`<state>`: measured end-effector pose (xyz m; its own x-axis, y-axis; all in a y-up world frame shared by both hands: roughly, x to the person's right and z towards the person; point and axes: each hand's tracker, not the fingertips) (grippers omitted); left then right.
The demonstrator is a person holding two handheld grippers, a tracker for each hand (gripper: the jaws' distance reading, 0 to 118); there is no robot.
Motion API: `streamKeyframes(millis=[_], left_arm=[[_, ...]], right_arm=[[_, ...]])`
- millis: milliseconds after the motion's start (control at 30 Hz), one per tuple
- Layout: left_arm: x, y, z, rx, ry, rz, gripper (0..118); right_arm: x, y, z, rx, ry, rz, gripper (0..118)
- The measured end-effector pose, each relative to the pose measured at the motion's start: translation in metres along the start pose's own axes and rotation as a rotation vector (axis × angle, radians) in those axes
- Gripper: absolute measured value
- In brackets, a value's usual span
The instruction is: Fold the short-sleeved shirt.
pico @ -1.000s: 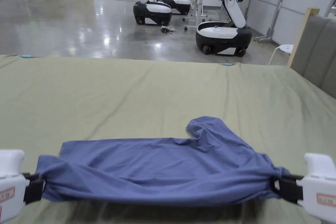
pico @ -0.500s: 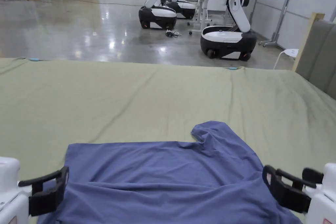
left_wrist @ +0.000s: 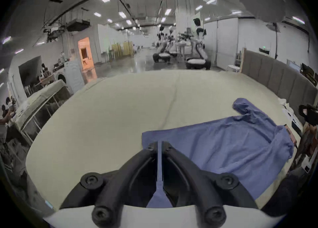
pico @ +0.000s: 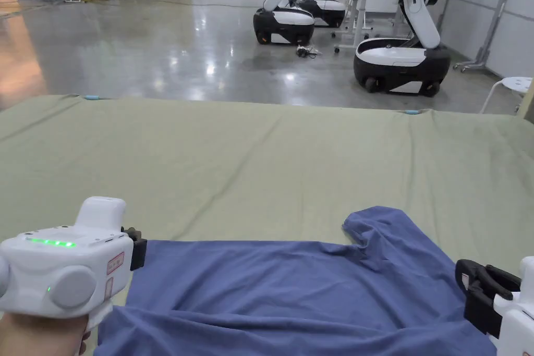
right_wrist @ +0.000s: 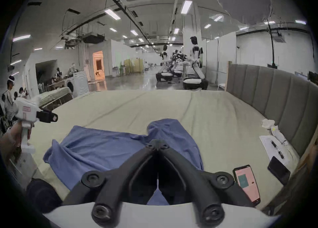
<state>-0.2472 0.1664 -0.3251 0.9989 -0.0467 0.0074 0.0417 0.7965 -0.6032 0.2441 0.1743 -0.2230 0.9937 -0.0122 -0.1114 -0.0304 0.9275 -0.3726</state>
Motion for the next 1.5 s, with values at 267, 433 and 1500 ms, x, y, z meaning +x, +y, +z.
streamKeyframes(millis=[267,433,1500], left_arm=[[-0.006,0.021,-0.147,-0.265,0.130,-0.085,98],[0.011,0.009,-0.158,-0.307,0.077,-0.140,52],[-0.003,-0.010,0.120,0.125,-0.065,-0.065,4]], right_arm=[[0.047,0.023,-0.053,-0.131,-0.073,-0.008,4],[0.092,0.043,-0.131,-0.332,-0.104,-0.019,6],[0.068,0.061,0.005,-0.247,0.041,0.022,4]])
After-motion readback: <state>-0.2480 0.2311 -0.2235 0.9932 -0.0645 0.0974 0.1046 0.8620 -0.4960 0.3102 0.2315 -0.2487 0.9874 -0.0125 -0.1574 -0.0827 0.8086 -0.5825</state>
